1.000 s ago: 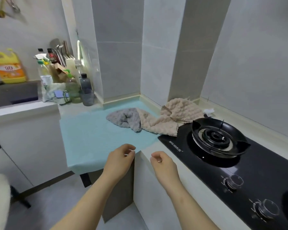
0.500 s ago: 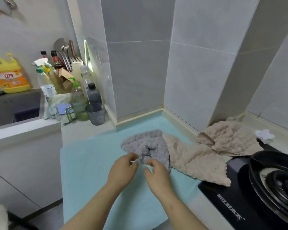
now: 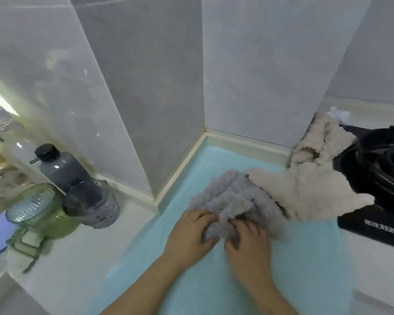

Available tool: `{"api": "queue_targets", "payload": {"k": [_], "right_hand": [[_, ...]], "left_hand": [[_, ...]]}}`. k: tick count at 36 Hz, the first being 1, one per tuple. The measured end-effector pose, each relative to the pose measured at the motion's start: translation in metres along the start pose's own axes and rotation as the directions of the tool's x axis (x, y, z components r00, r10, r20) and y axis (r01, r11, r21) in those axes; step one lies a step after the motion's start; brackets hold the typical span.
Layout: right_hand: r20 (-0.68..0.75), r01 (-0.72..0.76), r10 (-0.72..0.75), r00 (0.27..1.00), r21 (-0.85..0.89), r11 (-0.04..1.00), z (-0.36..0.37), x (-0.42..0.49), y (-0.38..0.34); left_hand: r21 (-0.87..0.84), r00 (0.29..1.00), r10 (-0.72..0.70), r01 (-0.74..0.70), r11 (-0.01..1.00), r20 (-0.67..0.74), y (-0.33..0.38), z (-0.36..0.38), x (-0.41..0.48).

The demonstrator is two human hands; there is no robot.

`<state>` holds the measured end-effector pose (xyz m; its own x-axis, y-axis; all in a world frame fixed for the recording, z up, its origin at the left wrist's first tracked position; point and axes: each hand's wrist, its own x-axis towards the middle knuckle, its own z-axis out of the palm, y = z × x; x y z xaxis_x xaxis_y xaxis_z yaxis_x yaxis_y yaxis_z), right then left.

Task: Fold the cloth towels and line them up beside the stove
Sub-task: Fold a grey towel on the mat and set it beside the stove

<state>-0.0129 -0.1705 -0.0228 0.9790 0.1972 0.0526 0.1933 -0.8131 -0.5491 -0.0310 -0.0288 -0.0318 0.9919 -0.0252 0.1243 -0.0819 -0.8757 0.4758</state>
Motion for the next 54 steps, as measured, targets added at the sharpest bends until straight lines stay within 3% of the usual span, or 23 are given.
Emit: {"api": "queue_targets", "payload": {"k": [7,12,16,19,22,25,28,30,37,42,45,48,51,54], "right_hand": [[-0.163,-0.122,0.113,0.980,-0.047,0.991,0.013,-0.011,-0.015],[-0.251,-0.150,0.139,0.958,-0.028,0.988,0.023,-0.013,-0.016],[-0.342,-0.138,0.129,0.931,-0.002,0.990,0.027,-0.021,-0.018],[-0.346,-0.135,0.160,0.925,0.095,0.986,0.029,-0.027,-0.014],[-0.367,-0.128,0.191,0.910,0.191,0.973,0.029,-0.036,-0.014],[-0.327,-0.123,0.186,0.926,0.205,0.971,0.027,-0.044,-0.016],[-0.278,-0.093,0.149,0.949,0.205,0.974,0.020,-0.054,-0.025],[-0.268,-0.067,0.111,0.957,0.169,0.983,0.017,-0.065,-0.034],[-0.263,-0.086,0.138,0.955,0.199,0.976,0.020,-0.139,-0.064],[-0.218,-0.108,0.145,0.965,0.171,0.979,0.028,-0.178,-0.076],[-0.214,-0.119,0.178,0.960,0.265,0.957,0.027,-0.189,-0.074],[-0.359,-0.137,0.277,0.891,0.368,0.920,0.022,-0.190,-0.065],[-0.453,-0.184,0.343,0.823,0.359,0.915,0.019,-0.181,-0.047],[-0.395,-0.307,0.379,0.837,0.235,0.922,0.020,-0.164,-0.035]], "left_hand": [[-0.165,0.984,0.175,-0.179,0.970,-0.039,-0.030,0.005,0.004],[-0.149,0.949,0.245,-0.276,0.950,-0.198,-0.039,0.014,0.003],[-0.121,0.935,0.255,-0.291,0.949,-0.246,-0.041,0.015,0.000],[-0.044,0.909,0.277,-0.305,0.951,-0.312,-0.041,0.012,-0.004],[-0.023,0.889,0.369,-0.389,0.921,-0.273,-0.042,0.008,-0.010],[-0.130,0.886,0.419,-0.447,0.885,-0.196,-0.043,0.001,-0.019],[-0.360,0.929,0.341,-0.369,0.857,-0.142,-0.046,-0.010,-0.030],[-0.425,0.939,0.304,-0.344,0.837,-0.161,-0.048,-0.019,-0.041],[-0.414,0.909,0.404,-0.408,0.814,-0.101,-0.050,-0.049,-0.102],[-0.458,0.920,0.391,-0.355,0.815,-0.018,-0.059,-0.052,-0.138],[-0.552,0.951,0.307,-0.235,0.800,0.041,-0.060,-0.053,-0.147],[-0.701,0.992,0.120,-0.068,0.710,0.025,-0.056,-0.054,-0.141],[-0.500,0.994,0.060,-0.100,0.860,-0.095,-0.053,-0.051,-0.124],[-0.293,0.998,0.058,-0.058,0.954,-0.008,-0.049,-0.049,-0.106]]}}
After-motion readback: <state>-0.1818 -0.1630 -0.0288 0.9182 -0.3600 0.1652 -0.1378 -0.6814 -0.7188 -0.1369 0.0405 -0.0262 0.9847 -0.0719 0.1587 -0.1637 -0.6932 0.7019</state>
